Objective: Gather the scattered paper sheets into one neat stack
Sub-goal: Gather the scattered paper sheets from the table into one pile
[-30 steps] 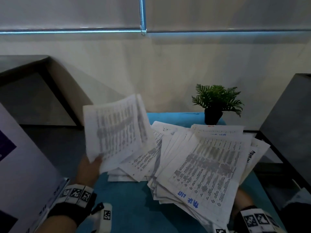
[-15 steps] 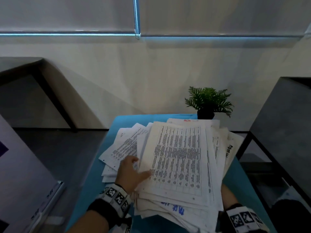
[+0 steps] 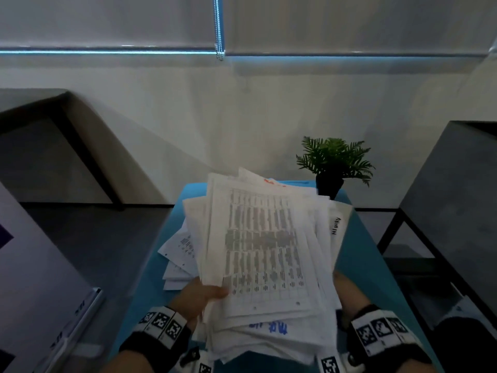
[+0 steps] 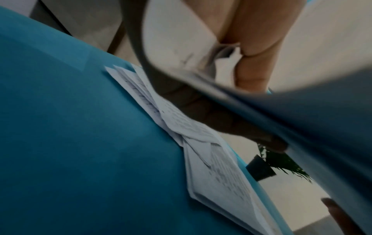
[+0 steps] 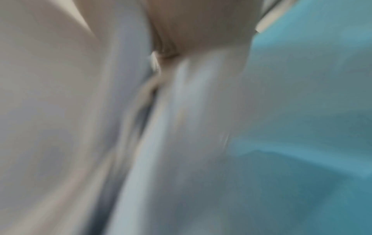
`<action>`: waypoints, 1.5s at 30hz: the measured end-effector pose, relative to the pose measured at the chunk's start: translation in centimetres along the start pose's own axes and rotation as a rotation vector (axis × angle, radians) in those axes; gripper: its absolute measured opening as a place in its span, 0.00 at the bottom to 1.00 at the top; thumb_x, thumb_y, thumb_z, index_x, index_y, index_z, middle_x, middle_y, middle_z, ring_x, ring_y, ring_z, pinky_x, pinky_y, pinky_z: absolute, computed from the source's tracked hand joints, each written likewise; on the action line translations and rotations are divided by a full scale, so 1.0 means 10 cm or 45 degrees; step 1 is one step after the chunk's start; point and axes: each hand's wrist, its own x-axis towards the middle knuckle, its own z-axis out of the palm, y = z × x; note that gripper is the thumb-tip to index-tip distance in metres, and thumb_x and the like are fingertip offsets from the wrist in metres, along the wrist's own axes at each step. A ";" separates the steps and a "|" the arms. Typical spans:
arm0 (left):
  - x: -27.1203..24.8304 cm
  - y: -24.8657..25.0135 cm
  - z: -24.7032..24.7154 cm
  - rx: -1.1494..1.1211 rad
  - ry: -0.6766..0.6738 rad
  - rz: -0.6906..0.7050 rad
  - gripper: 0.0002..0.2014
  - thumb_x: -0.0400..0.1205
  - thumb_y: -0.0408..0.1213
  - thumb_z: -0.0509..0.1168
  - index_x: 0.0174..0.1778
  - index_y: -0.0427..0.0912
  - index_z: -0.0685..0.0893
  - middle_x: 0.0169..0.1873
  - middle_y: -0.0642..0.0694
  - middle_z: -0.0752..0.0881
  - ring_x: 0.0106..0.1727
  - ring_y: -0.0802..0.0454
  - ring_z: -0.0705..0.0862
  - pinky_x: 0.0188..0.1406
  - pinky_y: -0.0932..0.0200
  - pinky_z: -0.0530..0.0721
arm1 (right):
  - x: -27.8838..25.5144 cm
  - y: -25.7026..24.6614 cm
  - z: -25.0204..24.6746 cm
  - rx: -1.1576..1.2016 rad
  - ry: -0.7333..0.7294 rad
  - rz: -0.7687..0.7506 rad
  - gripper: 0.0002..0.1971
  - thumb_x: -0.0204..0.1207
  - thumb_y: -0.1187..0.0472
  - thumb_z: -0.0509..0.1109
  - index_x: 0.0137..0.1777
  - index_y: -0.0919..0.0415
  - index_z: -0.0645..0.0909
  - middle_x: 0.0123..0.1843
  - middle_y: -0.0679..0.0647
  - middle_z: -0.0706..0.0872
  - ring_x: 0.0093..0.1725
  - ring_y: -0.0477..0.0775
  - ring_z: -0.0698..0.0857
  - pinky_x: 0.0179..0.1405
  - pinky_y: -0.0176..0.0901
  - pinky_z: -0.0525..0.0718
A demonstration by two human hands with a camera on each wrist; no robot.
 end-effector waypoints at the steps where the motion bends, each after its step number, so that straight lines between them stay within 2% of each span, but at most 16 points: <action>1: -0.02 0.01 -0.03 -0.035 0.054 0.003 0.43 0.49 0.45 0.87 0.61 0.37 0.84 0.51 0.39 0.90 0.56 0.38 0.85 0.63 0.40 0.80 | 0.25 -0.08 -0.03 0.025 -0.028 0.080 0.14 0.81 0.67 0.61 0.63 0.73 0.76 0.54 0.60 0.86 0.53 0.58 0.85 0.53 0.53 0.83; 4: 0.01 0.02 -0.21 -0.132 0.284 0.042 0.37 0.57 0.46 0.83 0.59 0.31 0.83 0.48 0.37 0.86 0.44 0.42 0.82 0.53 0.46 0.81 | 0.35 -0.21 0.02 0.096 -0.011 0.159 0.06 0.80 0.64 0.63 0.56 0.61 0.78 0.41 0.59 0.85 0.33 0.55 0.84 0.33 0.45 0.78; 8: 0.07 0.06 -0.63 -0.200 0.390 -0.081 0.05 0.80 0.33 0.67 0.43 0.36 0.85 0.49 0.36 0.84 0.41 0.43 0.79 0.58 0.43 0.77 | 0.78 0.00 -0.21 -0.313 0.229 0.159 0.17 0.77 0.63 0.68 0.65 0.66 0.76 0.46 0.57 0.80 0.48 0.57 0.78 0.44 0.46 0.75; 10: 0.11 0.04 -0.86 -0.183 0.375 -0.187 0.15 0.83 0.36 0.62 0.33 0.35 0.87 0.37 0.36 0.85 0.41 0.41 0.78 0.51 0.44 0.79 | 0.88 0.01 -0.21 -0.444 0.333 0.136 0.23 0.75 0.63 0.71 0.69 0.67 0.74 0.55 0.62 0.80 0.55 0.60 0.79 0.49 0.43 0.73; 12: 0.12 0.00 -0.96 -0.218 0.418 -0.228 0.13 0.83 0.37 0.62 0.43 0.30 0.86 0.37 0.34 0.88 0.49 0.36 0.81 0.55 0.41 0.79 | 0.94 0.02 -0.16 -0.512 0.349 0.154 0.27 0.73 0.63 0.73 0.71 0.67 0.72 0.66 0.65 0.79 0.63 0.63 0.79 0.53 0.41 0.74; 15: 0.19 -0.16 -1.11 -0.323 0.541 -0.124 0.22 0.78 0.38 0.68 0.67 0.32 0.79 0.63 0.31 0.82 0.65 0.31 0.79 0.69 0.32 0.72 | 1.03 -0.01 0.01 -0.648 0.312 0.111 0.37 0.67 0.56 0.78 0.74 0.64 0.67 0.70 0.65 0.76 0.65 0.64 0.78 0.63 0.48 0.78; 18: 0.19 -0.21 -1.11 -0.400 0.520 -0.083 0.22 0.80 0.36 0.66 0.70 0.33 0.77 0.66 0.33 0.80 0.64 0.33 0.79 0.65 0.38 0.76 | 1.10 -0.05 0.19 -0.806 0.325 0.082 0.45 0.61 0.54 0.82 0.75 0.62 0.64 0.71 0.64 0.73 0.67 0.65 0.77 0.64 0.52 0.79; 21: 0.18 -0.22 -1.08 -0.375 0.515 -0.042 0.21 0.81 0.32 0.64 0.71 0.33 0.76 0.67 0.34 0.80 0.66 0.32 0.78 0.70 0.35 0.73 | 1.11 -0.08 0.31 -0.821 0.296 0.108 0.34 0.64 0.66 0.79 0.68 0.66 0.67 0.64 0.65 0.78 0.58 0.62 0.81 0.56 0.48 0.81; 24: 0.17 -0.25 -1.07 -0.356 0.505 -0.027 0.20 0.80 0.30 0.64 0.69 0.34 0.77 0.64 0.36 0.82 0.65 0.33 0.79 0.68 0.37 0.74 | 1.11 -0.15 0.27 -1.013 0.206 0.106 0.16 0.74 0.66 0.70 0.60 0.71 0.78 0.60 0.66 0.84 0.55 0.62 0.83 0.52 0.44 0.80; 26: 0.16 -0.24 -1.07 -0.336 0.490 -0.044 0.17 0.79 0.30 0.65 0.65 0.34 0.81 0.60 0.34 0.84 0.62 0.33 0.81 0.67 0.35 0.75 | 1.05 -0.26 0.13 -1.170 0.230 0.077 0.14 0.78 0.63 0.64 0.60 0.70 0.81 0.60 0.66 0.84 0.59 0.63 0.83 0.52 0.43 0.78; 30: 0.09 -0.16 -1.00 -0.289 0.382 -0.176 0.07 0.82 0.31 0.63 0.53 0.34 0.83 0.48 0.36 0.85 0.55 0.34 0.81 0.70 0.30 0.70 | 0.79 -0.51 -0.35 -1.207 0.456 -0.085 0.11 0.82 0.62 0.56 0.44 0.64 0.79 0.52 0.67 0.84 0.47 0.62 0.81 0.47 0.44 0.76; 35: -0.04 -0.11 -0.68 -0.328 0.371 -0.087 0.12 0.80 0.26 0.65 0.59 0.31 0.80 0.45 0.40 0.84 0.50 0.38 0.81 0.62 0.39 0.75 | 0.25 -0.74 -0.74 -1.073 0.779 -0.424 0.10 0.82 0.66 0.57 0.47 0.72 0.77 0.44 0.68 0.84 0.43 0.65 0.81 0.44 0.51 0.78; 38: -0.07 -0.14 -0.50 -0.330 0.386 -0.032 0.19 0.77 0.24 0.67 0.65 0.30 0.78 0.53 0.36 0.84 0.51 0.39 0.82 0.62 0.41 0.77 | 0.03 -0.87 -0.67 -0.830 0.862 -0.599 0.09 0.83 0.64 0.57 0.48 0.69 0.76 0.42 0.64 0.82 0.41 0.62 0.78 0.45 0.51 0.77; 40: -0.06 -0.19 -0.45 -0.347 0.362 -0.036 0.23 0.76 0.25 0.70 0.68 0.29 0.77 0.58 0.34 0.84 0.59 0.35 0.82 0.66 0.36 0.76 | -0.04 -0.95 -0.55 -0.544 0.818 -0.639 0.09 0.83 0.64 0.58 0.50 0.70 0.75 0.42 0.63 0.80 0.40 0.60 0.78 0.44 0.49 0.78; 42: -0.06 -0.20 -0.42 -0.321 0.371 -0.029 0.23 0.74 0.26 0.72 0.66 0.31 0.79 0.59 0.34 0.84 0.62 0.33 0.81 0.67 0.33 0.75 | -0.11 -1.01 -0.36 -0.229 0.662 -0.622 0.08 0.83 0.64 0.60 0.48 0.68 0.77 0.36 0.63 0.78 0.32 0.57 0.78 0.30 0.42 0.79; 45: -0.05 -0.23 -0.38 -0.253 0.345 -0.029 0.14 0.75 0.26 0.71 0.57 0.33 0.82 0.51 0.36 0.86 0.56 0.36 0.83 0.65 0.37 0.77 | -0.09 -1.00 0.04 0.000 0.332 -0.396 0.07 0.82 0.64 0.60 0.42 0.62 0.75 0.29 0.57 0.72 0.25 0.51 0.70 0.15 0.31 0.70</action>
